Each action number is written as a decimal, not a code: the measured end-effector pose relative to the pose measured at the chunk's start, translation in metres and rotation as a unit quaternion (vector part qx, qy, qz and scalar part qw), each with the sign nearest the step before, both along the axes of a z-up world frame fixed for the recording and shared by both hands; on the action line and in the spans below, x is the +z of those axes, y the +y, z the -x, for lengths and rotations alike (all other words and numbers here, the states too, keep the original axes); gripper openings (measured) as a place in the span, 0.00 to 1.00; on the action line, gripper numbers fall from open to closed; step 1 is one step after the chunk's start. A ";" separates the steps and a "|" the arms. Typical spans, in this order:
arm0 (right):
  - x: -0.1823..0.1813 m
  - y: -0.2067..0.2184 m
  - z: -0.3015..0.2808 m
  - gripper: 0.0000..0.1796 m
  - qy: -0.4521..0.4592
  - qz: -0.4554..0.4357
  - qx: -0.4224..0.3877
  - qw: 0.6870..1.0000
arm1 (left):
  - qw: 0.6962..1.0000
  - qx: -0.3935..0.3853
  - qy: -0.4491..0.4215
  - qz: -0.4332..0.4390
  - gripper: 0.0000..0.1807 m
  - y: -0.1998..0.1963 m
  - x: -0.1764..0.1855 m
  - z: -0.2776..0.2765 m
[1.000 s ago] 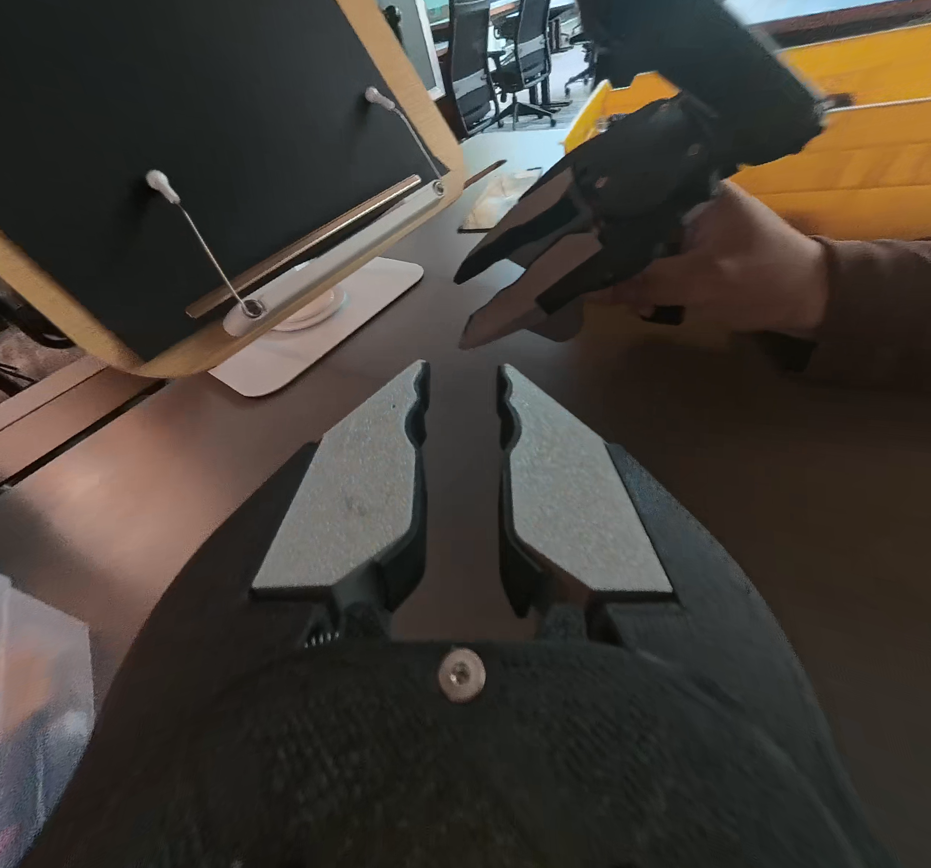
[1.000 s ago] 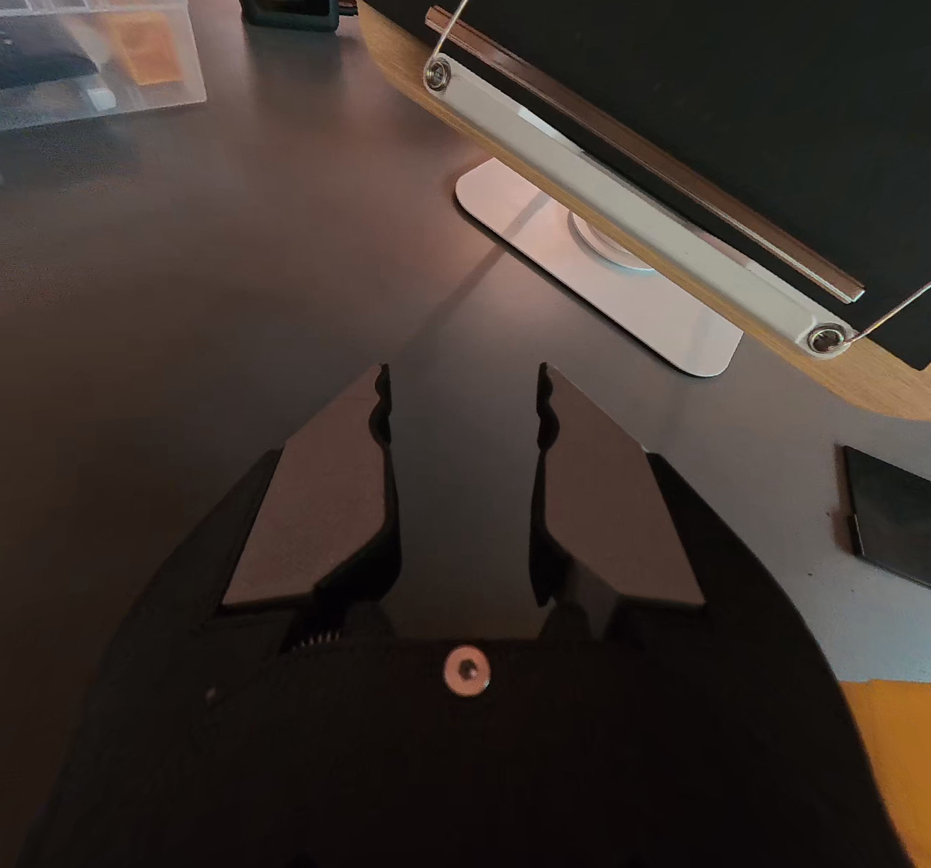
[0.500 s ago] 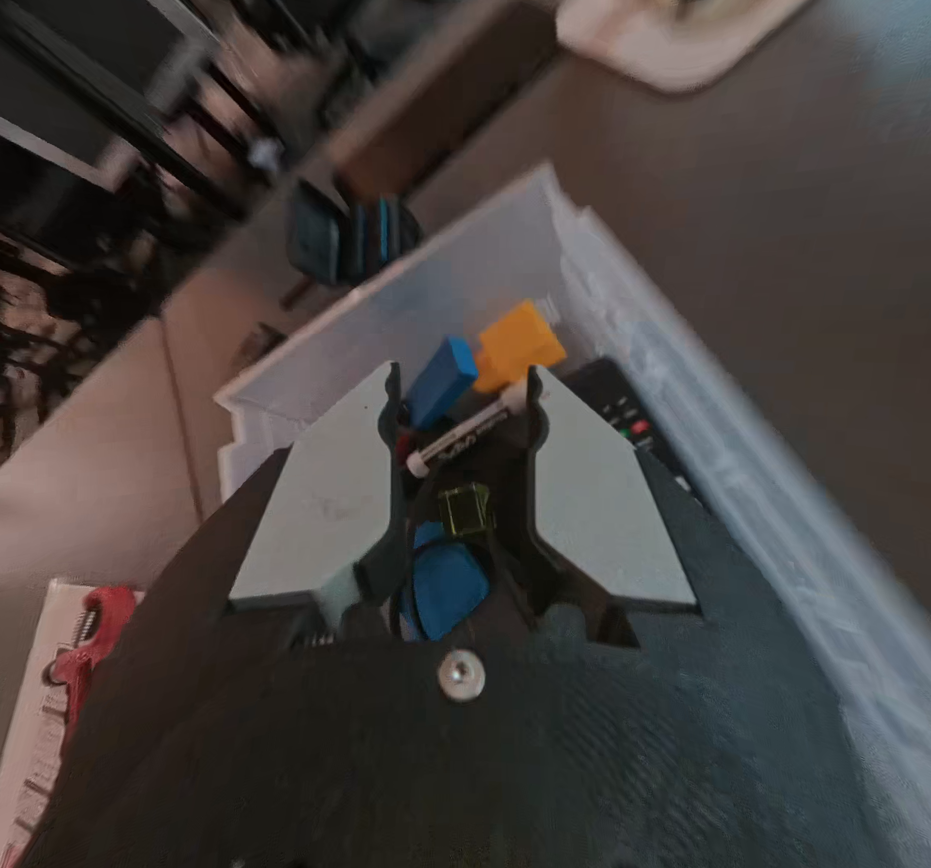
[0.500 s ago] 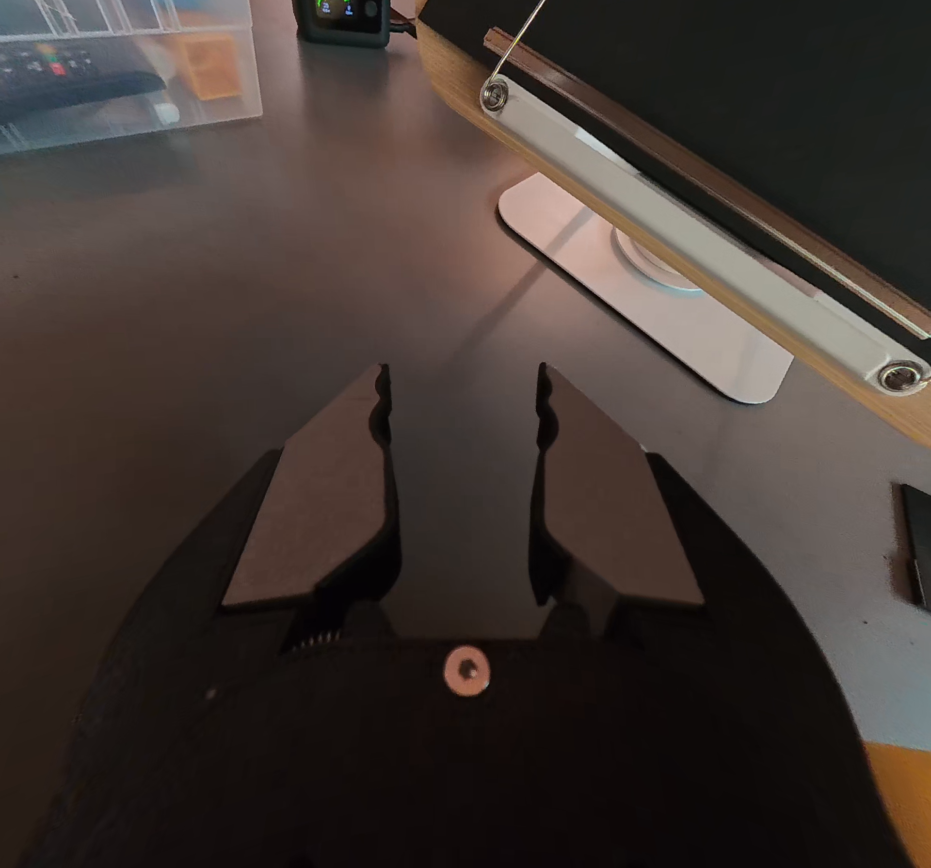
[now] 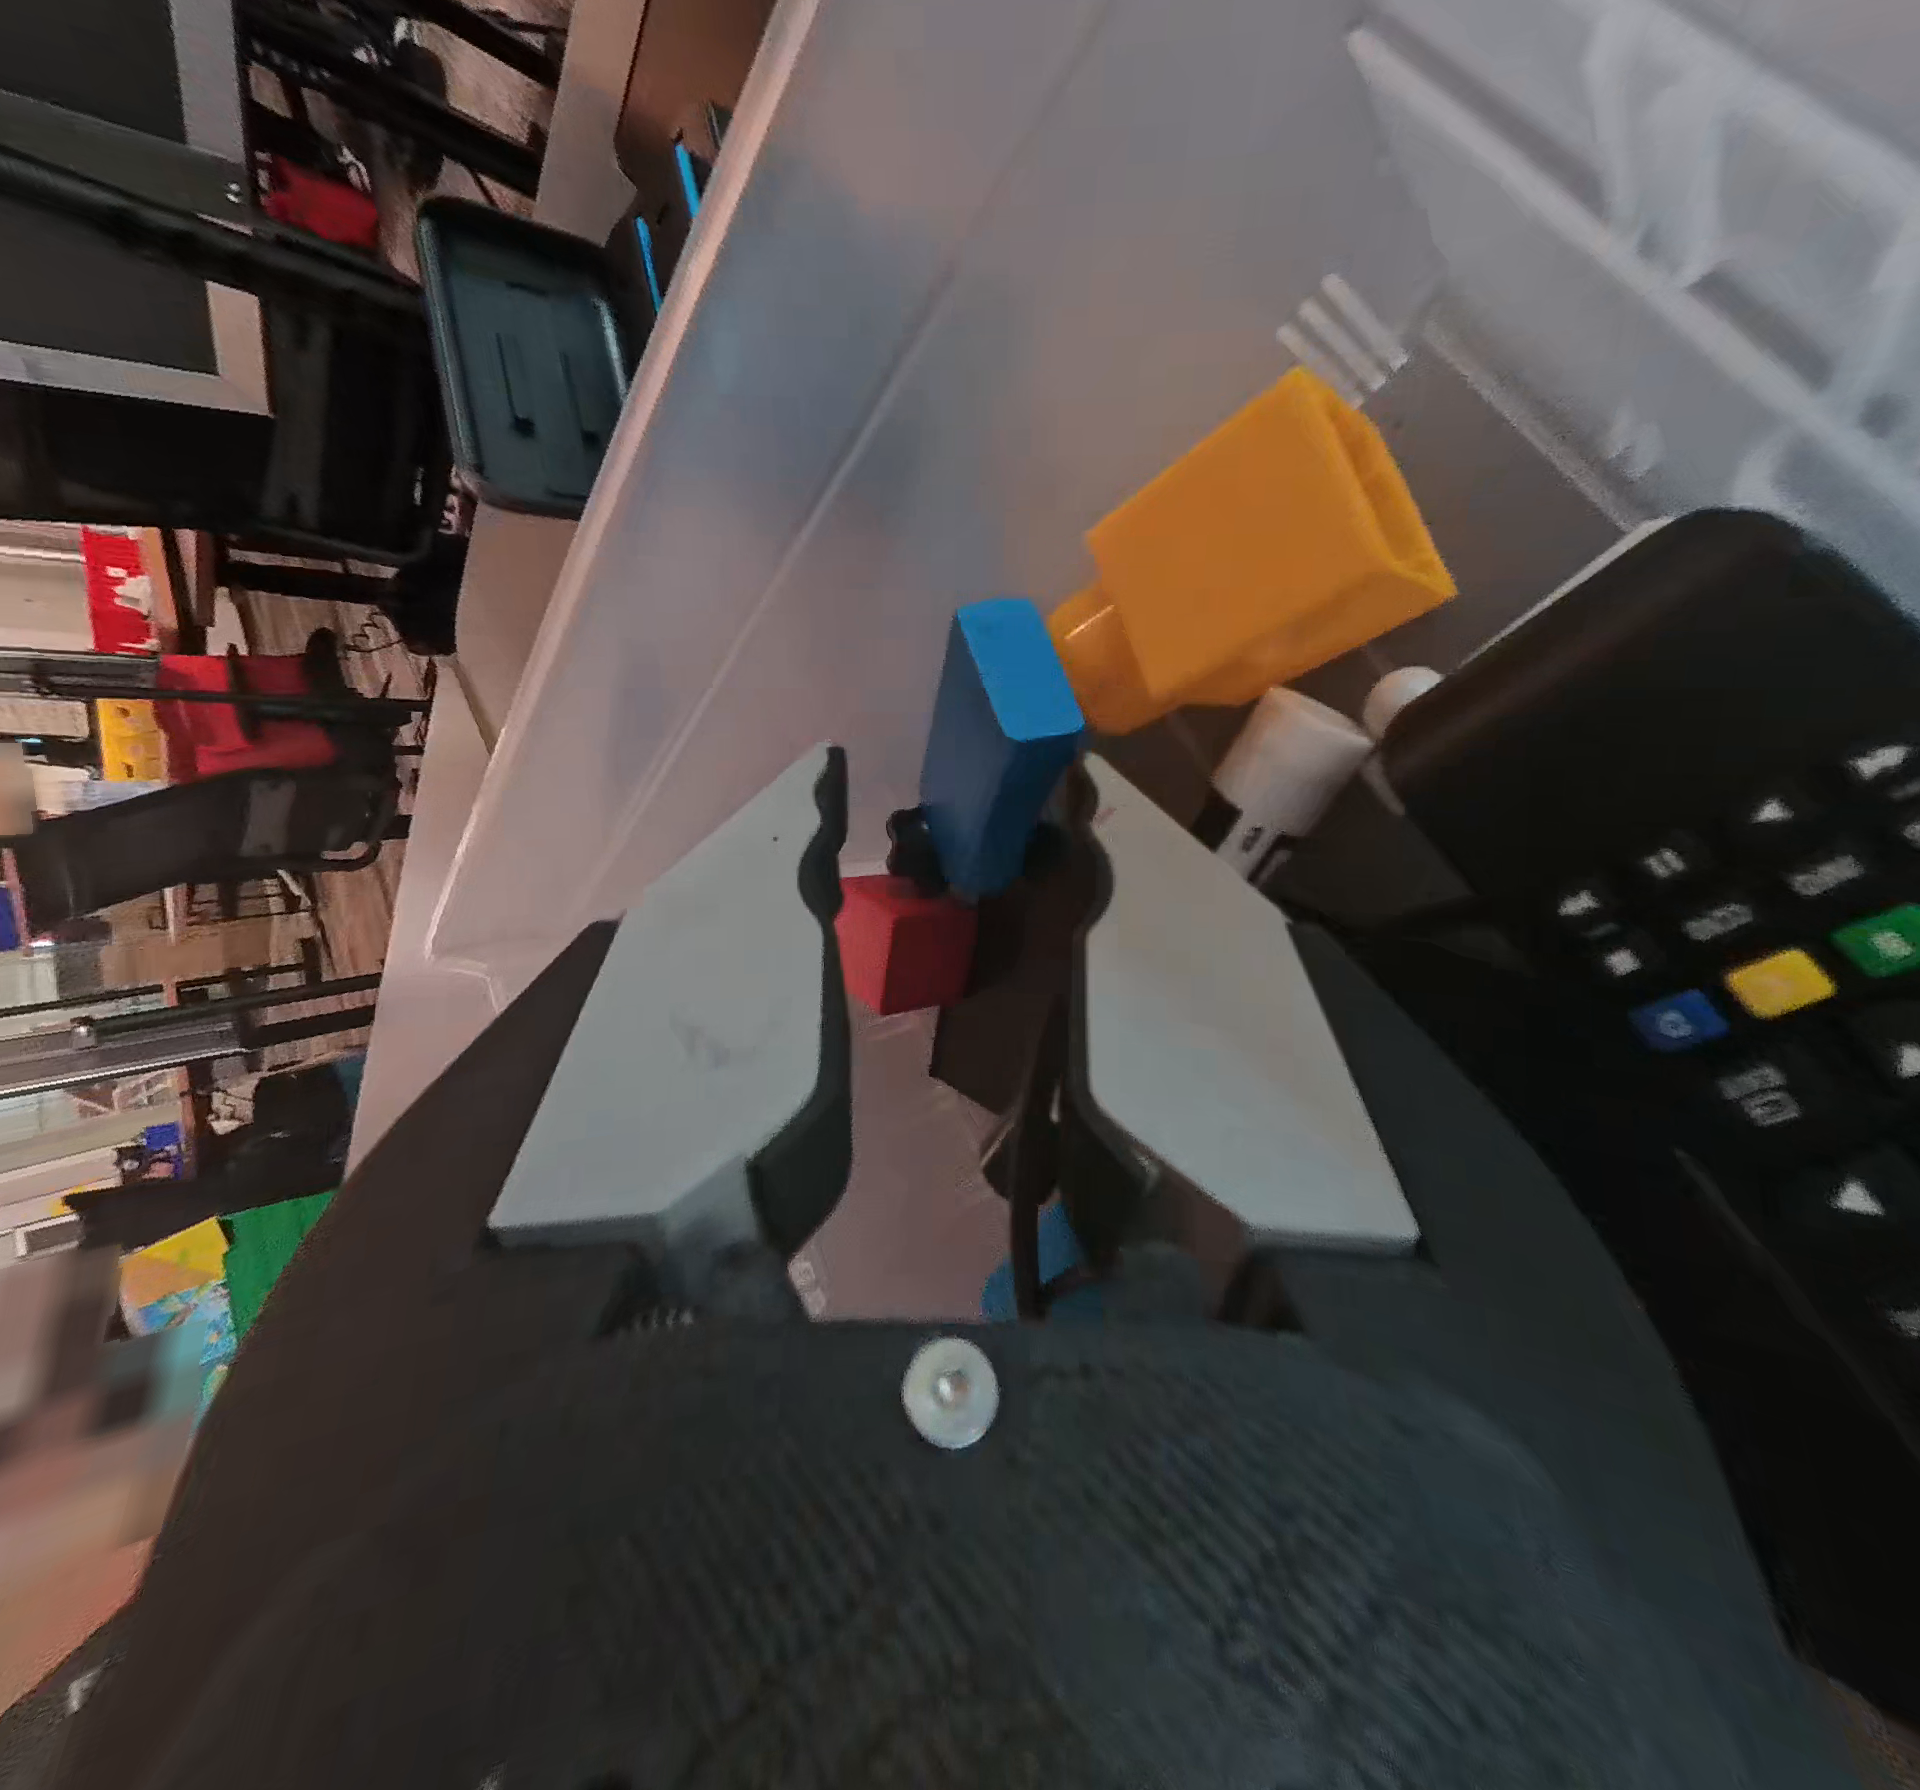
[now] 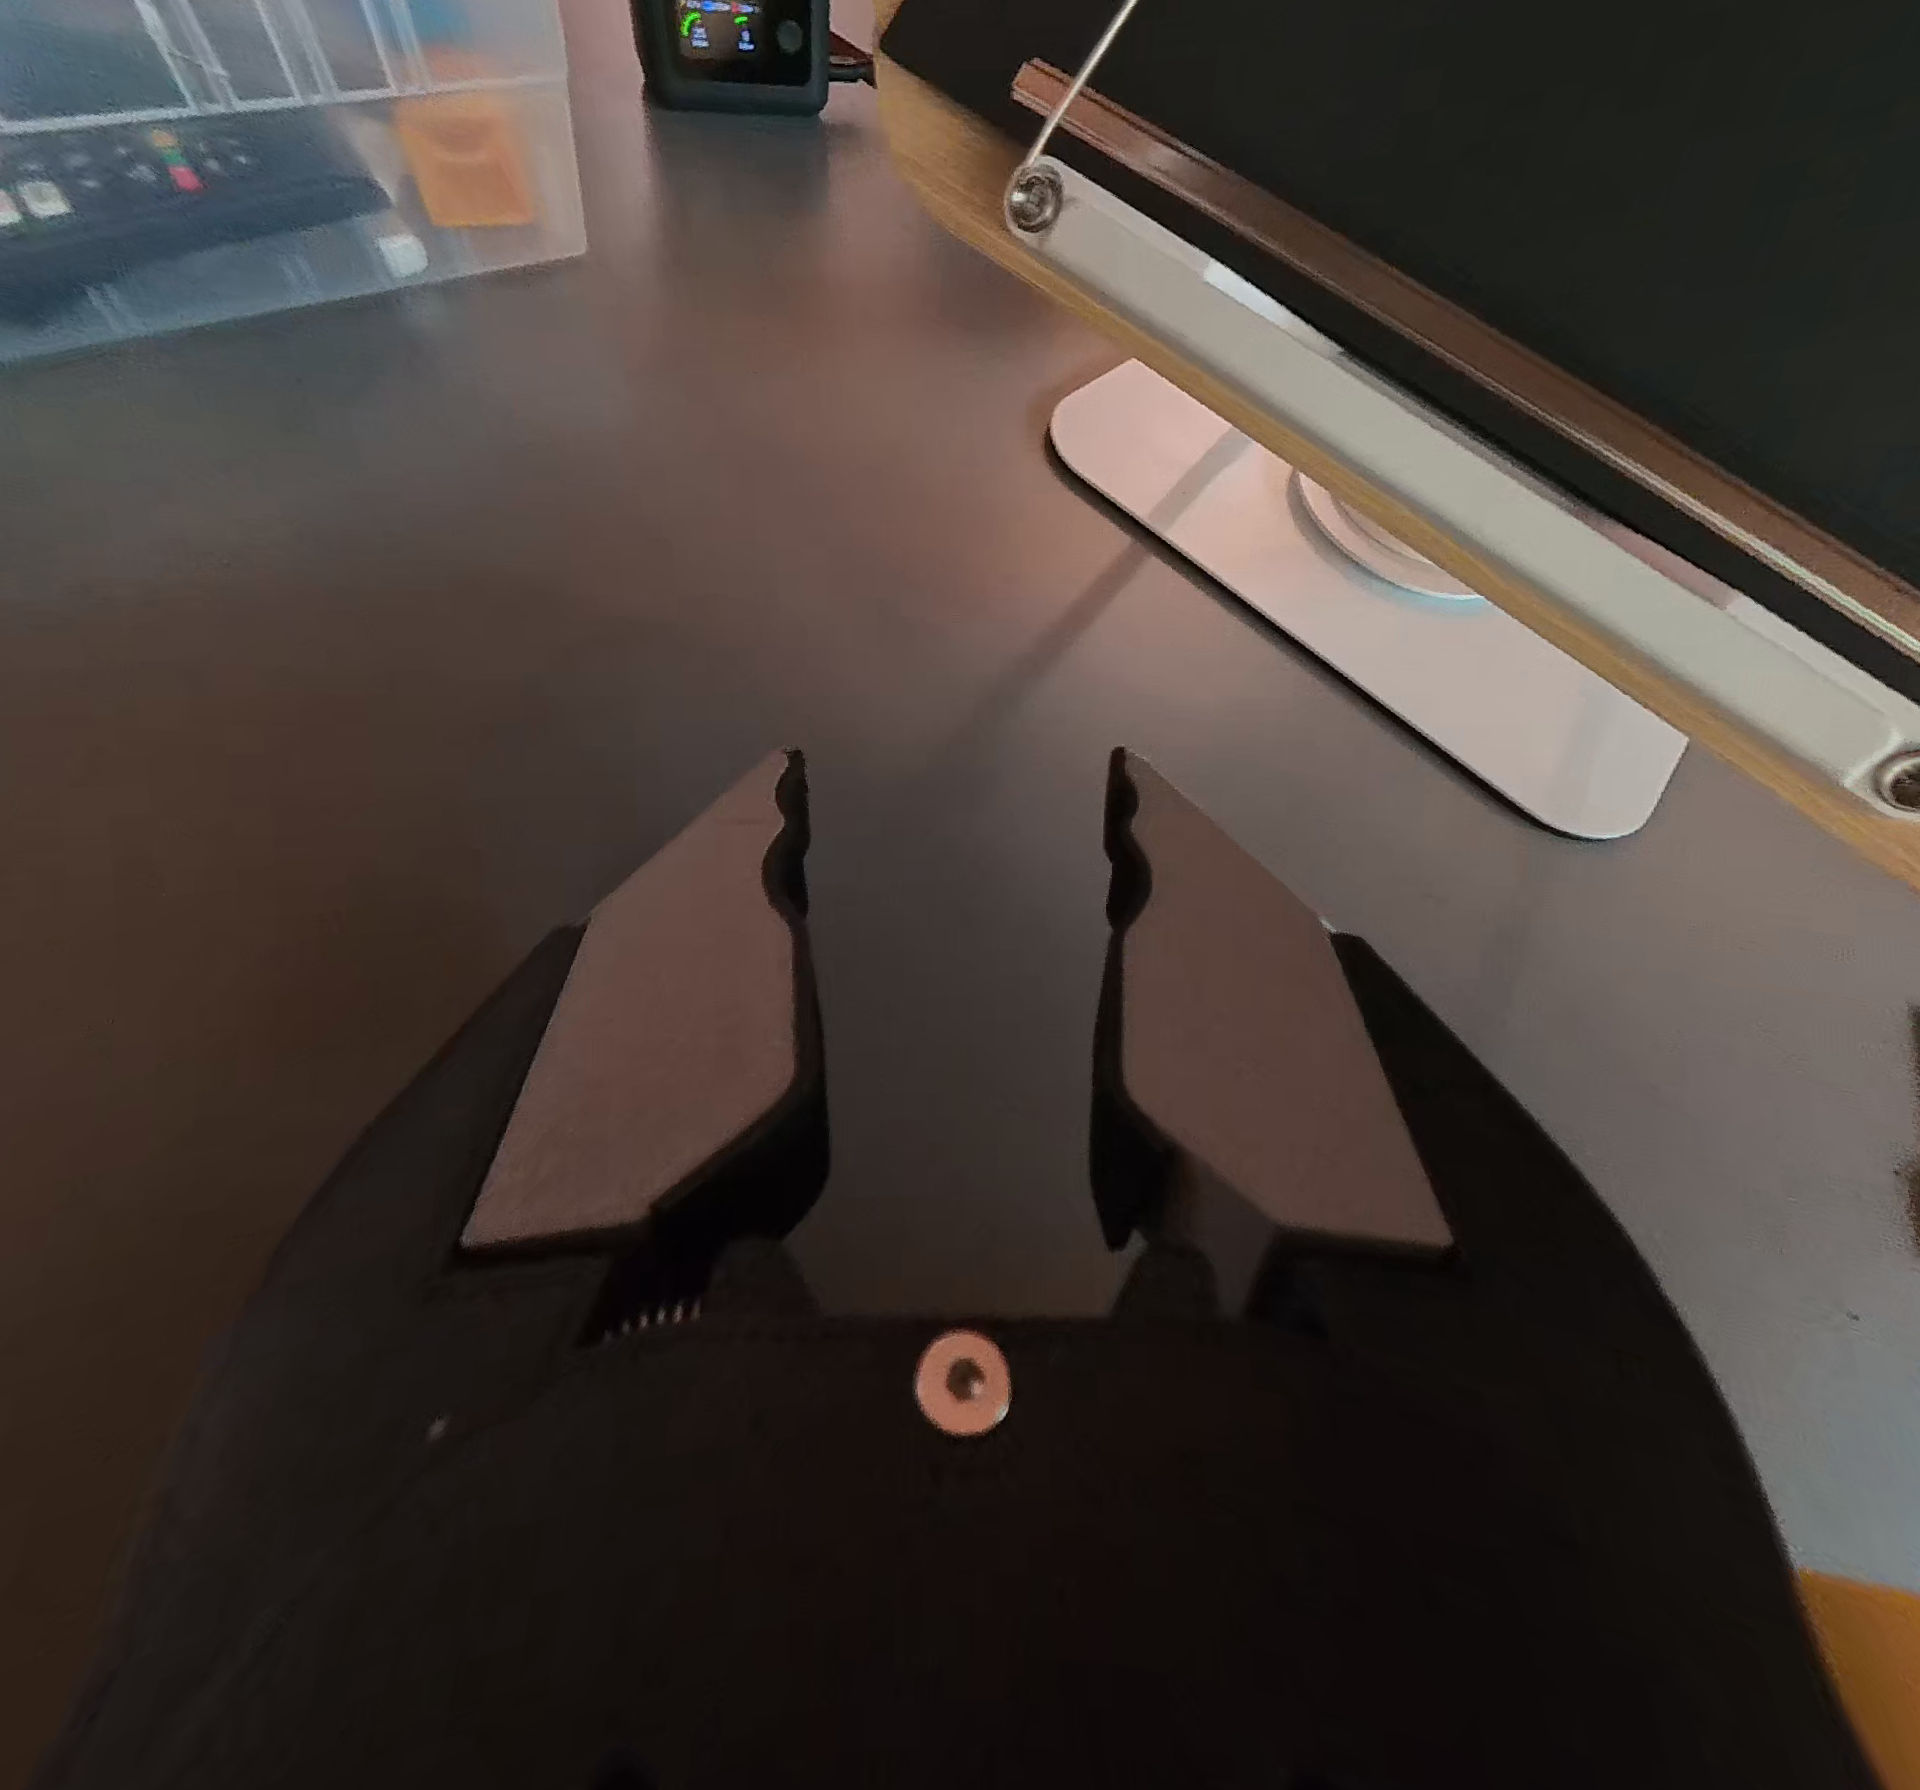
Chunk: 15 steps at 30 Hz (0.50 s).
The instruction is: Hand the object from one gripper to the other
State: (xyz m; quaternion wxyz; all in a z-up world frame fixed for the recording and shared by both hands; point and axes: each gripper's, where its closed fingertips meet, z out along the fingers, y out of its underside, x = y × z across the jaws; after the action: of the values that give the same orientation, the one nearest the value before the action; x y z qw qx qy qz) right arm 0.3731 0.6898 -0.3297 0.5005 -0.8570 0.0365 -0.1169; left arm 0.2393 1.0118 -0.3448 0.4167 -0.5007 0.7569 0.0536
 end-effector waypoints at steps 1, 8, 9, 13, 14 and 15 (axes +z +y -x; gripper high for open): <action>-0.001 0.001 0.002 0.30 -0.001 0.001 0.003 1.000 | 1.000 0.000 -0.002 -0.002 0.21 0.002 0.000 0.001; 0.000 0.003 0.008 0.30 -0.005 0.000 0.012 1.000 | 1.000 -0.009 -0.015 -0.013 0.10 0.006 -0.007 0.000; 0.001 0.003 0.007 0.30 -0.004 -0.001 0.012 1.000 | 1.000 -0.009 -0.016 -0.019 0.09 0.007 -0.006 0.000; 0.001 0.002 0.005 0.30 0.005 -0.006 0.009 1.000 | 0.997 -0.002 -0.040 -0.060 0.07 0.014 0.014 0.004; 0.001 0.002 0.005 0.30 0.008 -0.007 0.009 1.000 | 0.997 -0.001 -0.052 -0.060 0.07 0.014 0.021 0.006; 0.001 0.001 0.005 0.30 0.011 -0.008 0.010 1.000 | 0.996 -0.001 -0.065 -0.054 0.07 0.013 0.028 0.007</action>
State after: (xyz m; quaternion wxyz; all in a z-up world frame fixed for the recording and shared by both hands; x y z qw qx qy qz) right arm 0.3681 0.6913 -0.3283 0.5080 -0.8545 0.0348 -0.1023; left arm 0.2319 1.0247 -0.3171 0.4912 -0.4791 0.7248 0.0613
